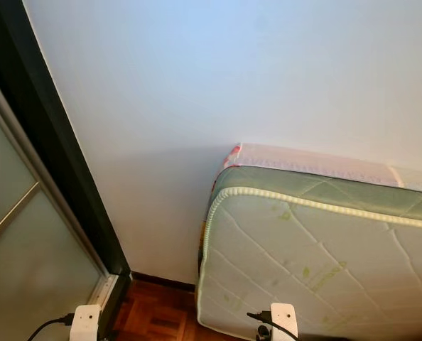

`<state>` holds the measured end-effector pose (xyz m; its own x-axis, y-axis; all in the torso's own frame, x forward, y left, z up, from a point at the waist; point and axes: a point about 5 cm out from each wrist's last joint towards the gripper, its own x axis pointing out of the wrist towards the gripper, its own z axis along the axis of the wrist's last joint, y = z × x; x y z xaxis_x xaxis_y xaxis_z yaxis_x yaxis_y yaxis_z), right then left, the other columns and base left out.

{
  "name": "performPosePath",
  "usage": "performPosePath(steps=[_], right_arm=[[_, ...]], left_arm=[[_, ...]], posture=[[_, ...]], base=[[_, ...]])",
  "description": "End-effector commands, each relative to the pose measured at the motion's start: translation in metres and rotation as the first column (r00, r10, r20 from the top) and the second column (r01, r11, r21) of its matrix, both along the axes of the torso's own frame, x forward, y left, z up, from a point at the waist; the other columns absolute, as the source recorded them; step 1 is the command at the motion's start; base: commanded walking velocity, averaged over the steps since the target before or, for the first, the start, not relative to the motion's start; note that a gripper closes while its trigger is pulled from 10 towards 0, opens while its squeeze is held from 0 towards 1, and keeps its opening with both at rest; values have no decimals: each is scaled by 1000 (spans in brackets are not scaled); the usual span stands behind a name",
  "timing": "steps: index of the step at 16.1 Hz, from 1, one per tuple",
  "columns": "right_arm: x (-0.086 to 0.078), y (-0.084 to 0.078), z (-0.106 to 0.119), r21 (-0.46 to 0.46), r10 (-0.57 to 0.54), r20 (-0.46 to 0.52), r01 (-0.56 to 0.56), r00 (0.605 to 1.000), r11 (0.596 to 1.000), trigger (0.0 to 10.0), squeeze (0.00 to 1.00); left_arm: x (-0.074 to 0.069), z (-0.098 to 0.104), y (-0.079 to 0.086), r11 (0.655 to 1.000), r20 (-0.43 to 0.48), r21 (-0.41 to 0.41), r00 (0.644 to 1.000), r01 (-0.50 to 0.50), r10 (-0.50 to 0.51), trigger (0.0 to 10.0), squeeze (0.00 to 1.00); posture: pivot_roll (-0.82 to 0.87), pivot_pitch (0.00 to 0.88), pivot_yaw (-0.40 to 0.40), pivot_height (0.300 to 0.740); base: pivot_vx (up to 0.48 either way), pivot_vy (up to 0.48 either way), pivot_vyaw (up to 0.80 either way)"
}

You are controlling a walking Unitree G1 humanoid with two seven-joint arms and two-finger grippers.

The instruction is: Clean up the room

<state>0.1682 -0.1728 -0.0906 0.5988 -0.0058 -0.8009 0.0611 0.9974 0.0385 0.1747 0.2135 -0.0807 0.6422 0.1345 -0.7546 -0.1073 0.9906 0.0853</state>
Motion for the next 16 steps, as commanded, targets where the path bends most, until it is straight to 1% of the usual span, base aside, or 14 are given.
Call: performPosePath(steps=[1,2,3,9,11,15,16], right_arm=[[41,-12,19,95,-80,-26,82,996,992,10000,0],[42,-12,19,95,-79,-26,81,997,992,10000,0],[42,-12,19,95,-77,-26,80,997,992,10000,0],[42,-11,19,93,-68,-26,70,997,993,10000,0],[42,-11,19,94,-67,-26,69,997,993,10000,0],[42,-11,19,93,-67,-26,69,997,993,10000,0],[42,-11,19,93,-65,-26,67,998,993,10000,0]], left_arm=[[16,8,19,996,-89,81,996,23,-16,10000,0],[15,8,19,998,-92,66,996,-2,8,10000,0],[15,8,19,998,-92,63,996,-6,12,10000,0],[15,8,19,997,-95,71,995,13,-6,10000,0],[15,8,19,997,-93,71,996,5,1,10000,0],[15,8,20,997,-89,70,996,-13,19,10000,0],[14,8,21,997,-85,65,995,-45,51,10000,0]], posture=[[116,0,-118,740],[117,0,-119,740],[116,0,-119,740],[114,0,-116,740],[114,0,-116,740],[114,0,-113,740],[113,0,-113,740]], base=[[0,-352,-738],[0,0,-738],[0,0,-738],[0,0,-739],[0,0,-738],[0,0,-738],[0,0,-738]])
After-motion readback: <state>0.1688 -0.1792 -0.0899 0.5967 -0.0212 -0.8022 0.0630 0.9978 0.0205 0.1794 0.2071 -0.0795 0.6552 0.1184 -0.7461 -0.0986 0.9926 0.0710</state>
